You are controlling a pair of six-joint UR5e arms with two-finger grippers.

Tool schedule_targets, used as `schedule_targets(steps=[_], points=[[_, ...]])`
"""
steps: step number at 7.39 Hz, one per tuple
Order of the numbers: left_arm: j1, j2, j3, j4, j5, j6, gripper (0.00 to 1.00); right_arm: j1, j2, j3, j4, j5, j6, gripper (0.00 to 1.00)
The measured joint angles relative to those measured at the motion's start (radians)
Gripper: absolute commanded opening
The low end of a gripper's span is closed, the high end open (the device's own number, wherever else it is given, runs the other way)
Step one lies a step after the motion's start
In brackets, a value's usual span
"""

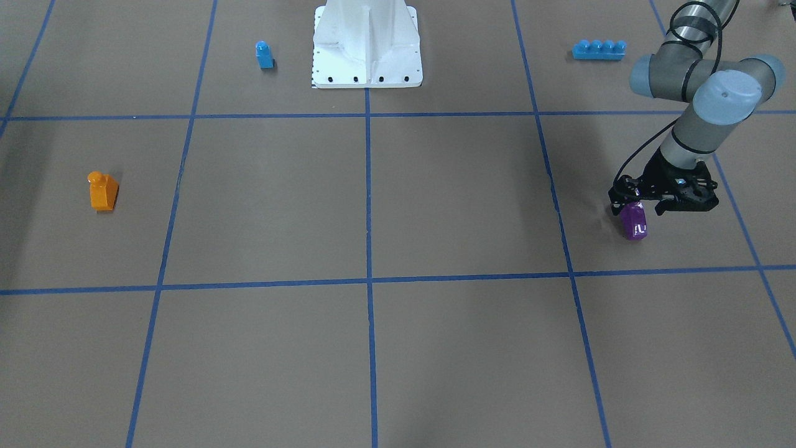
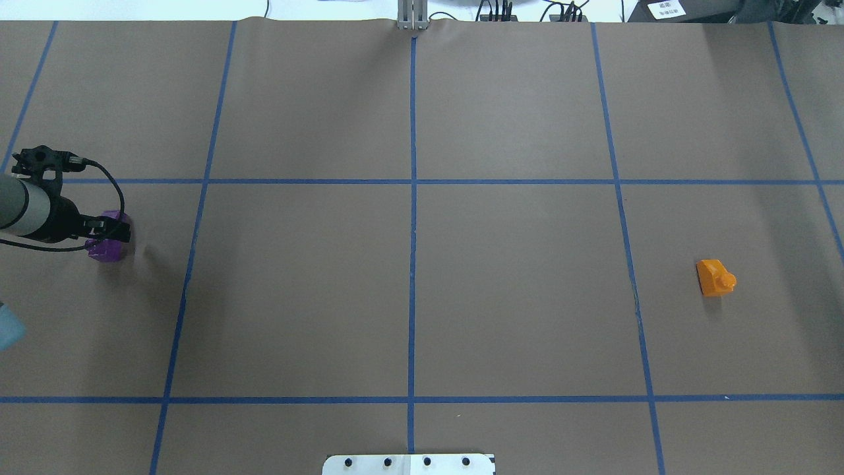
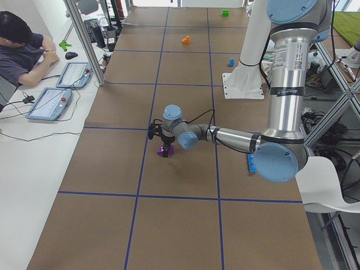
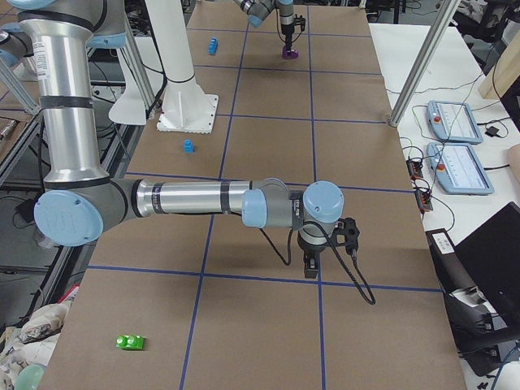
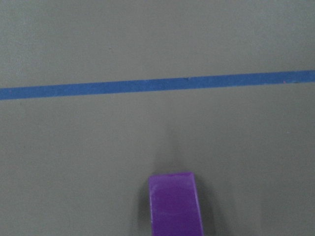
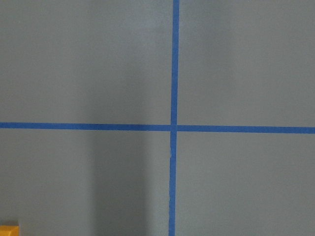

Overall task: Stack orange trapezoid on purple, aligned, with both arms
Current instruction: 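Lower the left gripper onto the purple trapezoid and grasp it, then carry the purple trapezoid with the left gripper to the table center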

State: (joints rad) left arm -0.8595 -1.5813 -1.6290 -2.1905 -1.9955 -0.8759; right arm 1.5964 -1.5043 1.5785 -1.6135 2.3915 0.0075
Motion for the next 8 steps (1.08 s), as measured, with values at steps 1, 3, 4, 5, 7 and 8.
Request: schedule_targets(steps=[1, 3, 4, 5, 7, 8], points=[[0.005, 0.005, -0.004, 0.000, -0.002, 0.000, 0.17, 0.000, 0.000, 0.000, 0.000, 0.000, 0.000, 1.00], [0.010, 0.016, -0.012, 0.005, 0.000, -0.015, 0.00, -0.001, -0.001, -0.001, 0.000, 0.000, 0.000, 1.00], [0.012, 0.016, -0.017, 0.007, 0.001, -0.033, 0.00, -0.001, 0.000, -0.001, 0.000, 0.001, 0.000, 1.00], [0.013, 0.014, -0.031, 0.012, 0.000, -0.043, 0.00, -0.001, 0.001, 0.000, 0.001, 0.000, -0.002, 1.00], [0.021, -0.010, -0.089, 0.058, 0.001, -0.045, 0.00, -0.007, 0.007, 0.000, 0.004, -0.004, -0.003, 1.00], [0.036, -0.050, -0.109, 0.082, 0.004, -0.039, 0.00, -0.014, 0.014, 0.000, 0.007, -0.006, -0.003, 1.00]])
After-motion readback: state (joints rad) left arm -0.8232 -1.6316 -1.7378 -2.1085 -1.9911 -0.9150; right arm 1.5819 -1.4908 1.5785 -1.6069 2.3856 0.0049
